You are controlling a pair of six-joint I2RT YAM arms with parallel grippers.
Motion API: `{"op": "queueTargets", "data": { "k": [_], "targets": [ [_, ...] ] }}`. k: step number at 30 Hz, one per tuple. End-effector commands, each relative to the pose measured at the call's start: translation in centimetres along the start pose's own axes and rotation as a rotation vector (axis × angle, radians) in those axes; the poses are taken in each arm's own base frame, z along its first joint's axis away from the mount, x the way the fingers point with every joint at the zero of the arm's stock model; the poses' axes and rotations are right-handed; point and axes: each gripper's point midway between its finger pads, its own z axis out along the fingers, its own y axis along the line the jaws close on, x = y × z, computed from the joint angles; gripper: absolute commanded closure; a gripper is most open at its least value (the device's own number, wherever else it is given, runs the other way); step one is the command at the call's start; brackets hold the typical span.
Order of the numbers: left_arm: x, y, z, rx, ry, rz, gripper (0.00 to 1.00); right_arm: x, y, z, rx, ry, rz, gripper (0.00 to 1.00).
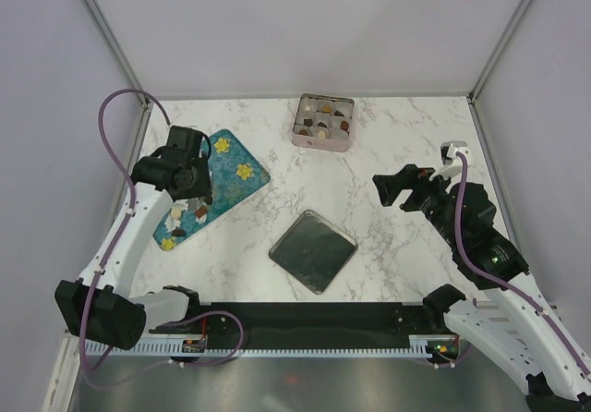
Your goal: Pack the chocolate
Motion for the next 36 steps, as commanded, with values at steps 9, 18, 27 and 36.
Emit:
{"op": "queueTargets", "data": {
  "k": [9, 18, 27, 36],
  "targets": [
    [2.3, -0.3, 0.0, 0.054, 0.061, -0.016, 0.53, -0.8, 1.3, -0.3, -0.061, -0.023, 0.019, 0.08],
    [3.4, -0.4, 0.6, 0.056, 0.105, -0.003, 0.55, -0.7, 1.5, -0.2, -0.067, -0.018, 0.021, 0.08],
    [4.2, -0.2, 1.2, 0.046, 0.133, 0.013, 0.58, -0.6, 1.6, 0.1, -0.066, -0.010, 0.019, 0.08],
    [3.9, -0.3, 1.0, 0.052, 0.127, 0.014, 0.69, -0.5, 1.5, 0.2, -0.066, -0.010, 0.026, 0.08]
  ]
}}
